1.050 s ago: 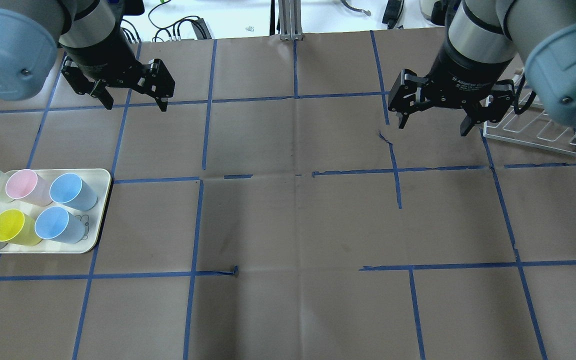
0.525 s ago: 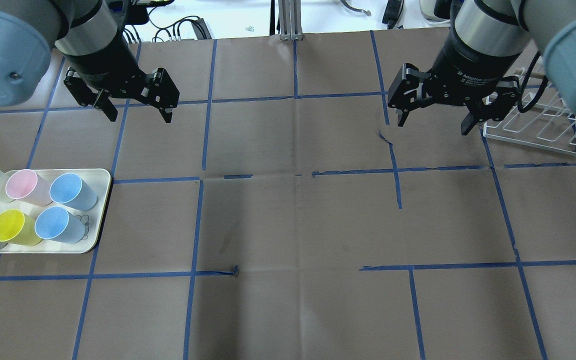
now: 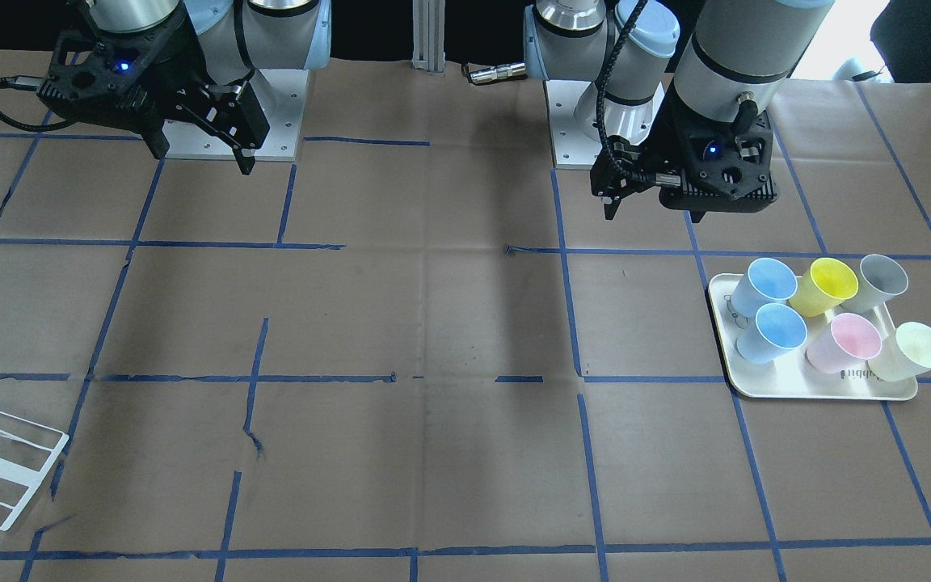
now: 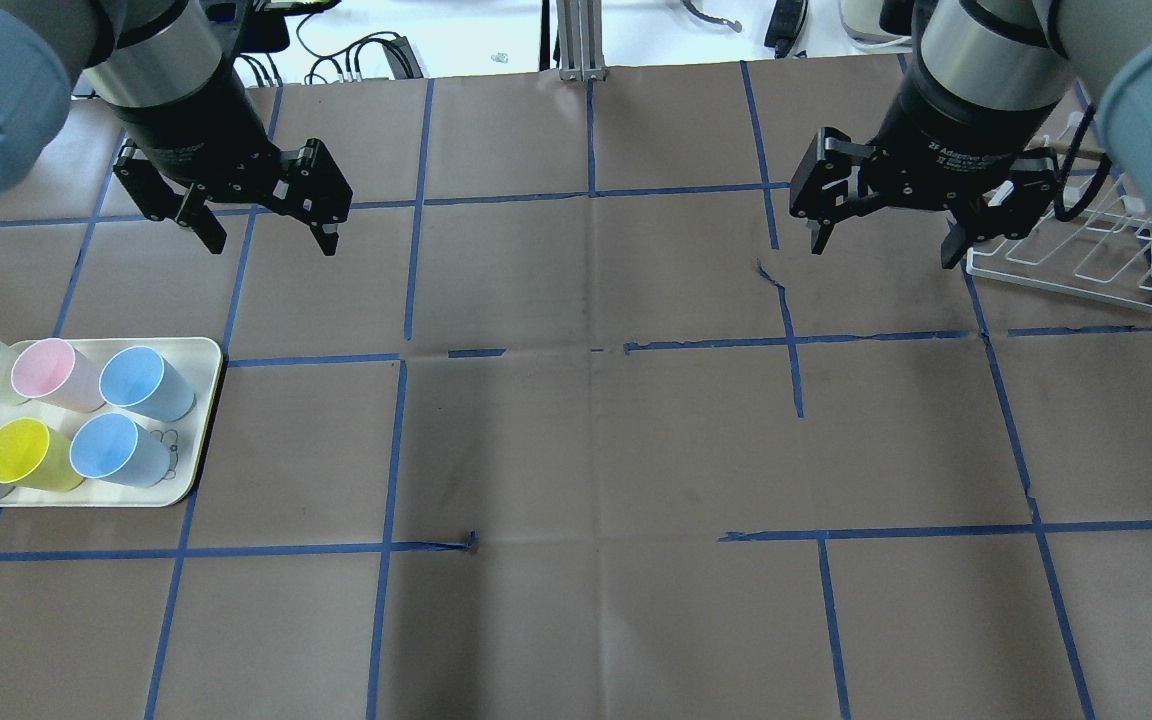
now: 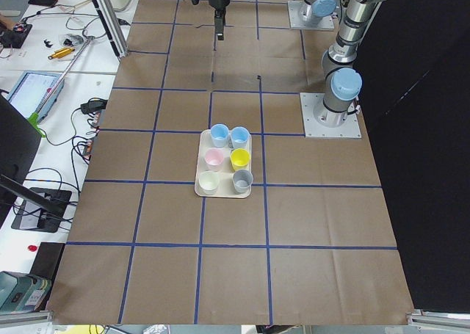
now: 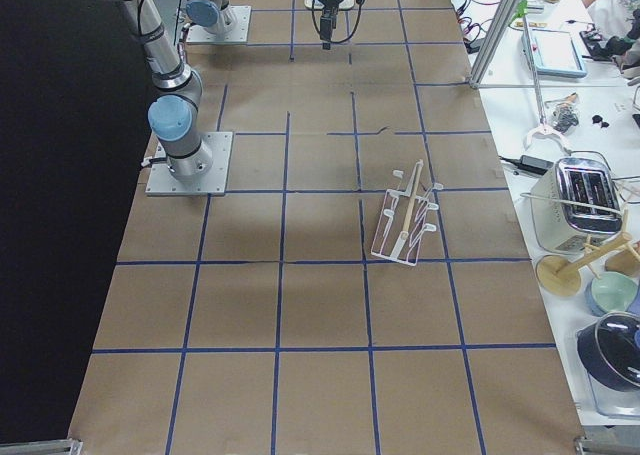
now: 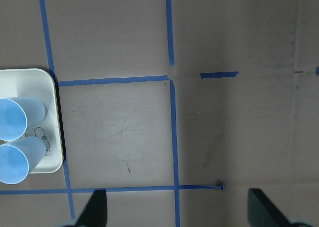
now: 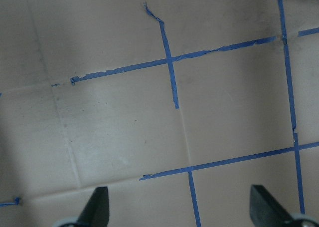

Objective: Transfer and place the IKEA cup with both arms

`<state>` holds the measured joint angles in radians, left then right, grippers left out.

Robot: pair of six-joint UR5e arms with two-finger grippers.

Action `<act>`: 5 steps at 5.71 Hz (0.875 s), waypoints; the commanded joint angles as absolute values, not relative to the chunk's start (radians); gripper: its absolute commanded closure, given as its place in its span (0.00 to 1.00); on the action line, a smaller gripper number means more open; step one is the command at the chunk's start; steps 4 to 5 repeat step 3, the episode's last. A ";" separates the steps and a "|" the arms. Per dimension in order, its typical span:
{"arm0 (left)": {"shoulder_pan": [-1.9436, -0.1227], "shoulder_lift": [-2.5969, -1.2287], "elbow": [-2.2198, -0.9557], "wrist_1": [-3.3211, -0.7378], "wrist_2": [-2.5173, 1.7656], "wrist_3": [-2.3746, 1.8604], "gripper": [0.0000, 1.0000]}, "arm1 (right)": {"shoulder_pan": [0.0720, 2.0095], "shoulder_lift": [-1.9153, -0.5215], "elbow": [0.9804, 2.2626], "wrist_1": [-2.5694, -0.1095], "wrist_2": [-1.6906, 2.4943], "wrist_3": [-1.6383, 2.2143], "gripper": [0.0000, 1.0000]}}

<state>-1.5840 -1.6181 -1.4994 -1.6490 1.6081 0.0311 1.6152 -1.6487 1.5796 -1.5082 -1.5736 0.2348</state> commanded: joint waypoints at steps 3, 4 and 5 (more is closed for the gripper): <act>-1.580 -1.612 -1.499 -1.649 1.608 0.032 0.02 | 1.618 -1.649 1.580 -1.508 -1.574 0.235 0.00; -1.580 -1.612 -1.499 -1.649 1.608 0.032 0.02 | 1.618 -1.649 1.580 -1.508 -1.574 0.235 0.00; -1.580 -1.612 -1.499 -1.649 1.608 0.032 0.02 | 1.618 -1.649 1.580 -1.508 -1.574 0.235 0.00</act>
